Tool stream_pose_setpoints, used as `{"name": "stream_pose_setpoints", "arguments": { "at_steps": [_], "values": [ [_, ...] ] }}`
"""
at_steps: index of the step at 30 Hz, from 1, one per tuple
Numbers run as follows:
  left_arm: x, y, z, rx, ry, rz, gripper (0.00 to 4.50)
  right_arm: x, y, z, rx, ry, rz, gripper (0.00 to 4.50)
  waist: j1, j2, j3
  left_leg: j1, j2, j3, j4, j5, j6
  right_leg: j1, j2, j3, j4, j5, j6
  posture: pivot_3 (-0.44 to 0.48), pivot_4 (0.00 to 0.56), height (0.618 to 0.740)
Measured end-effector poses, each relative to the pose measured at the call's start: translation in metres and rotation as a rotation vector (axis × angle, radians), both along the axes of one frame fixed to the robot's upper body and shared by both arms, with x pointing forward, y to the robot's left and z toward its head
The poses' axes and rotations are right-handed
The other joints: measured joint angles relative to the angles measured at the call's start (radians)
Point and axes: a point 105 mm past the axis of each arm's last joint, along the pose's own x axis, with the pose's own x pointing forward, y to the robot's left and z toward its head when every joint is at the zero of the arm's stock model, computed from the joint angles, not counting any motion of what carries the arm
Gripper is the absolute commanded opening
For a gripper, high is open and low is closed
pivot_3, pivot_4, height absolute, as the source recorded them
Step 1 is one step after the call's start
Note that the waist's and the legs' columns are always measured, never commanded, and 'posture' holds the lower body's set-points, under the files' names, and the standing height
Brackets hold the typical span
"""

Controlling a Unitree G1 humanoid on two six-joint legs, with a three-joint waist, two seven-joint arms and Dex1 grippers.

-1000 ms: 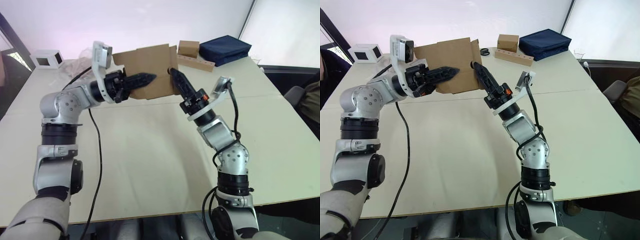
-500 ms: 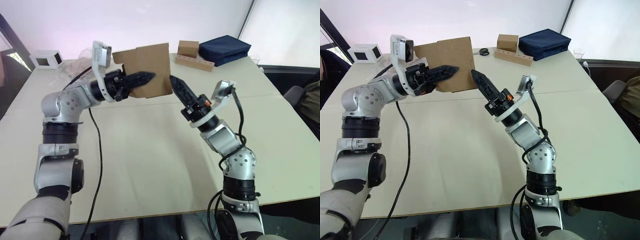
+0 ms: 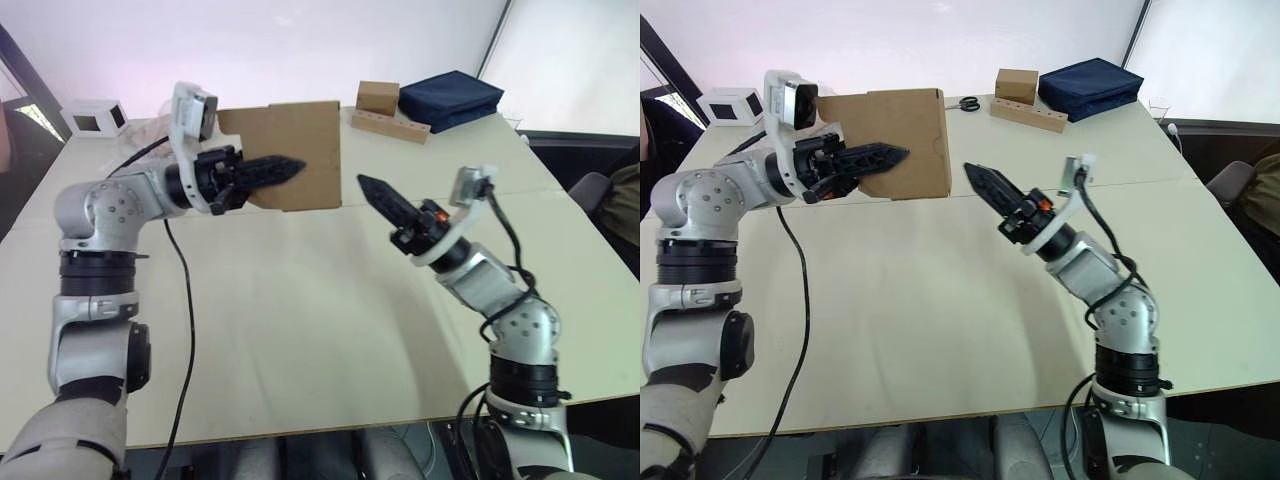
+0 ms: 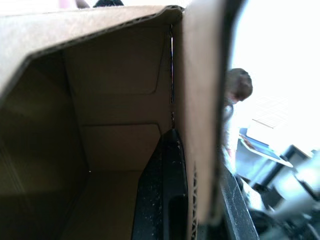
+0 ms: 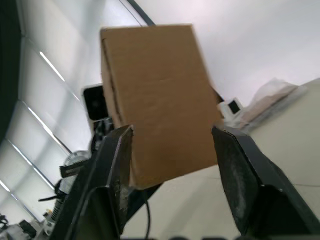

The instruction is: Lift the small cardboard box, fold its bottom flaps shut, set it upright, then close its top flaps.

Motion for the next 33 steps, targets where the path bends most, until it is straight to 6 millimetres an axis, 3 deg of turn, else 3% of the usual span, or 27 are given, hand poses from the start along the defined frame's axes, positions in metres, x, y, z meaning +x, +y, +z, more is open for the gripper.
{"name": "stream_pose_setpoints", "arguments": {
  "at_steps": [3,8,15,23,27,33],
  "values": [
    [-0.004,-0.001,-0.004,0.01,0.017,-0.021,0.0,-0.003,-0.01,0.002,-0.017,-0.015,-0.019,0.01,0.0,0.0,0.0,0.0,0.0,0.0,0.0,-0.001,0.001,0.0,0.0,0.0,0.0,0.0,0.0,0.0,0.15,0.74],
    [-0.008,-0.004,-0.003,0.017,0.005,-0.035,0.0,-0.006,-0.006,0.002,-0.041,-0.028,-0.012,0.01,0.0,0.0,0.0,0.0,0.0,0.0,0.0,0.0,0.001,0.0,0.0,0.0,0.0,0.0,0.0,0.0,0.15,0.74],
    [-0.009,-0.01,-0.012,0.015,0.033,-0.049,0.0,-0.019,0.027,0.001,-0.077,-0.059,0.069,0.01,0.002,0.0,0.0,0.0,0.0,0.0,0.0,0.0,0.0,0.0,0.0,0.0,0.0,0.0,0.0,0.0,0.15,0.74],
    [-0.007,-0.011,-0.015,0.015,0.034,-0.034,0.0,-0.016,0.03,-0.002,-0.102,-0.065,0.045,0.01,0.001,0.0,0.0,0.0,0.0,0.0,0.0,0.0,0.0,0.0,0.0,0.0,0.0,0.0,0.0,0.0,0.15,0.74],
    [-0.005,-0.012,-0.021,0.057,0.04,-0.019,0.0,-0.015,0.024,-0.009,-0.134,-0.045,0.027,0.01,0.003,0.0,0.0,0.0,0.0,0.0,0.0,0.0,0.0,0.0,0.0,0.0,0.0,0.0,0.0,0.0,0.15,0.74],
    [0.006,-0.019,-0.042,0.367,-0.112,0.12,0.0,-0.026,-0.012,-0.041,-0.358,0.045,-0.042,0.01,0.016,0.0,0.0,0.0,0.0,0.0,0.0,-0.001,0.003,0.001,0.0,0.0,-0.001,0.0,0.0,0.0,0.15,0.74]
  ]
}}
